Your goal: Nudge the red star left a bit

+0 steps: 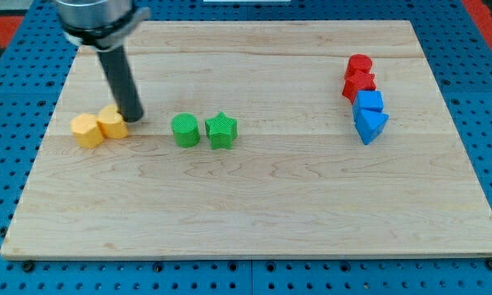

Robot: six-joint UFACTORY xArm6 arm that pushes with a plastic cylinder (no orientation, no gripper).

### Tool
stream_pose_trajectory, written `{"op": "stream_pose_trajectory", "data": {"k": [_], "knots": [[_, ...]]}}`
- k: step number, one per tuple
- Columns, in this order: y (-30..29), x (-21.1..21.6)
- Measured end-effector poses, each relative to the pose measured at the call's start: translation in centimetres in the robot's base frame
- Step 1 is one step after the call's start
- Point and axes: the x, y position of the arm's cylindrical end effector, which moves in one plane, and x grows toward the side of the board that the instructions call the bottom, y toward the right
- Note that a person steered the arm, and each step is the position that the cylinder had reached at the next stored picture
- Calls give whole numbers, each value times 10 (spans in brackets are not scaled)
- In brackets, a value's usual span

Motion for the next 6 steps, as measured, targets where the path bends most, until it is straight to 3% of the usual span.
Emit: {"op": "stream_pose_trajectory", "data": {"k": [1,3,4,5,6], "knots": [[5,-1],[97,22],[85,24],[84,63],[134,92]]}}
